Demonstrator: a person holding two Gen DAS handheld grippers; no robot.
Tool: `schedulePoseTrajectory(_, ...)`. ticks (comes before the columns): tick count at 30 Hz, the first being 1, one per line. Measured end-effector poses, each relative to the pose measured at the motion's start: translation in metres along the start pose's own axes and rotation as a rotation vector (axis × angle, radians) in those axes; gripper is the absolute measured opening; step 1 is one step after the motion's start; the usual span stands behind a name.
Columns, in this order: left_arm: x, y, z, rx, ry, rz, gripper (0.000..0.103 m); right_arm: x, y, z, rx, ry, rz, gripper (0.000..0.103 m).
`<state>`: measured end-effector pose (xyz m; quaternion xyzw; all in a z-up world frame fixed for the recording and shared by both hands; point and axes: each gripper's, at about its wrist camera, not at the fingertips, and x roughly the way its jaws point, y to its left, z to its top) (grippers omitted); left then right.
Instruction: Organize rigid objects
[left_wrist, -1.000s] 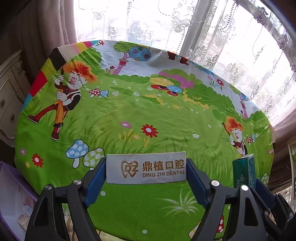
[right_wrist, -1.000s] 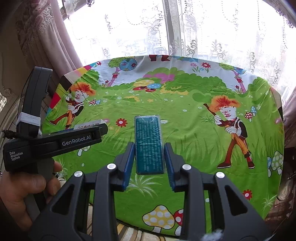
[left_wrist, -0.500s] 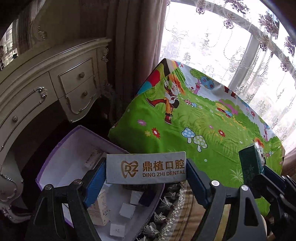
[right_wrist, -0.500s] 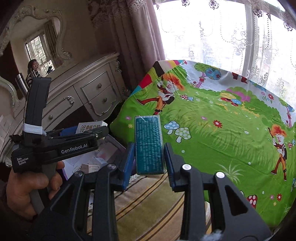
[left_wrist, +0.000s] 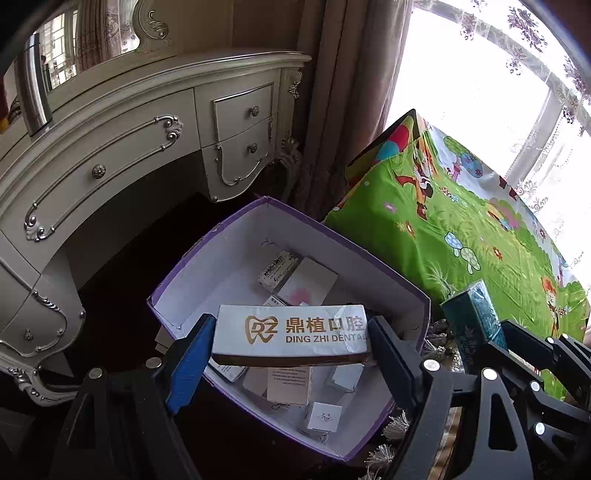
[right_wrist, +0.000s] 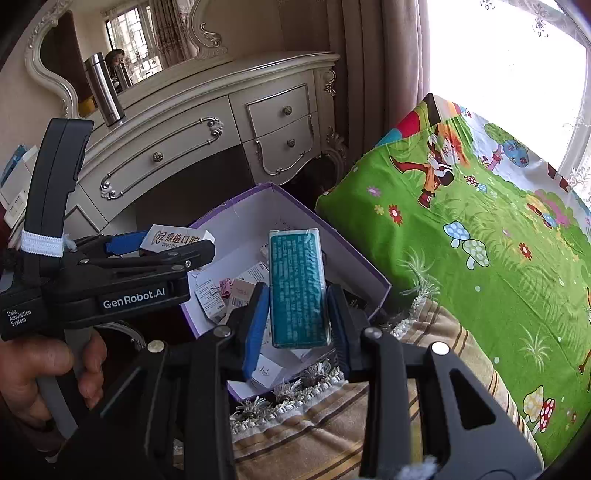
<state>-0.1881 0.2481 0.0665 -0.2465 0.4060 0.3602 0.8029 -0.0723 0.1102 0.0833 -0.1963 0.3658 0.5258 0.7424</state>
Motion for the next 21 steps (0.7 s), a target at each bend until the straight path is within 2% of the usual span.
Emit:
schedulePoseTrajectory(2,0.003,0.003,-0.002,-0.011,0.015,-0.019,0.084,0.005,0.000,-0.001,0.000,0.013,-0.014,0.046)
schedulePoseTrajectory(5,0.007,0.002,-0.006,-0.007,0.034,-0.032,0.088,0.007,-0.001,-0.001,0.006,0.014,-0.031,0.053)
schedulePoseTrajectory(7,0.010,0.003,-0.009,-0.018,0.064,-0.053,0.090,0.008,-0.001,-0.002,0.005,0.016,-0.038,0.053)
schedulePoseTrajectory(11,0.015,-0.003,-0.015,0.016,0.107,0.053,0.090,0.009,-0.001,-0.002,0.002,0.019,-0.045,0.053)
schedulePoseTrajectory(14,0.016,0.000,-0.019,-0.008,0.116,0.011,0.091,0.009,-0.002,-0.003,0.001,0.023,-0.046,0.053)
schedulePoseTrajectory(17,0.011,-0.002,-0.020,-0.005,0.092,0.033,0.103,0.010,-0.003,-0.004,0.001,0.025,-0.046,0.053)
schedulePoseTrajectory(21,0.012,-0.003,-0.021,-0.003,0.101,0.044,0.103,0.011,-0.003,-0.006,0.004,0.027,-0.046,0.053)
